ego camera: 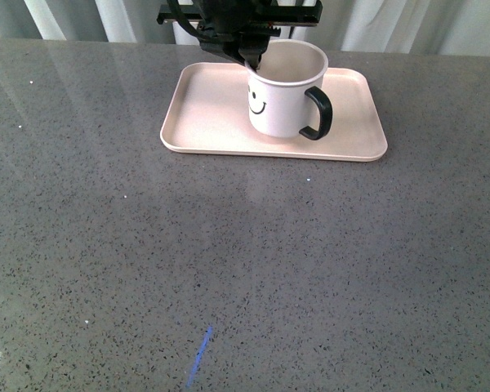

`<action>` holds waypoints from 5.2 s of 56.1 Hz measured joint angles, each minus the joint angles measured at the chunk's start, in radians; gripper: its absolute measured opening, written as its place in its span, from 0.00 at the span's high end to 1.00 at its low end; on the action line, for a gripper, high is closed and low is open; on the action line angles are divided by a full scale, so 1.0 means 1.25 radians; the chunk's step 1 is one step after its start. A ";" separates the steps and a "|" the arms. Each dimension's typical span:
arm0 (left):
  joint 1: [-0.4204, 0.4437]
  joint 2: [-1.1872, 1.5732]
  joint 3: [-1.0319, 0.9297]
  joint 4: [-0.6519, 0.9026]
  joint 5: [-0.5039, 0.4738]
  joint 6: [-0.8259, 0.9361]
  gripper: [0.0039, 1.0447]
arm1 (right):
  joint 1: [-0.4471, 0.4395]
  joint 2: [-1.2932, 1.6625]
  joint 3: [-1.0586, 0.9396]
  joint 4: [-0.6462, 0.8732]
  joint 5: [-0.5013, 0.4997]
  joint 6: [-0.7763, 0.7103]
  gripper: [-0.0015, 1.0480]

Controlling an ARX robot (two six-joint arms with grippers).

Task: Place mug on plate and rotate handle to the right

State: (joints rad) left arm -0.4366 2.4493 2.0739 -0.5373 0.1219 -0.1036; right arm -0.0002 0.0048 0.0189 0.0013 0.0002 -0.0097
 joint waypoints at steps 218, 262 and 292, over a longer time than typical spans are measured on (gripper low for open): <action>0.346 -1.657 -1.649 0.732 -0.097 0.076 0.99 | 0.000 0.000 0.000 0.000 0.000 0.000 0.09; 0.347 -1.946 -1.648 0.429 -0.097 0.076 0.97 | 0.000 0.000 0.000 0.000 0.000 0.000 0.09; 0.347 -1.947 -1.648 0.429 -0.097 0.078 0.09 | 0.000 0.000 0.000 0.000 0.000 0.000 0.09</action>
State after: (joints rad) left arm -0.0032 0.0158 0.0135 -0.0006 0.0002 -0.0059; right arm -0.0002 0.0048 0.0189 0.0013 0.0002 -0.0097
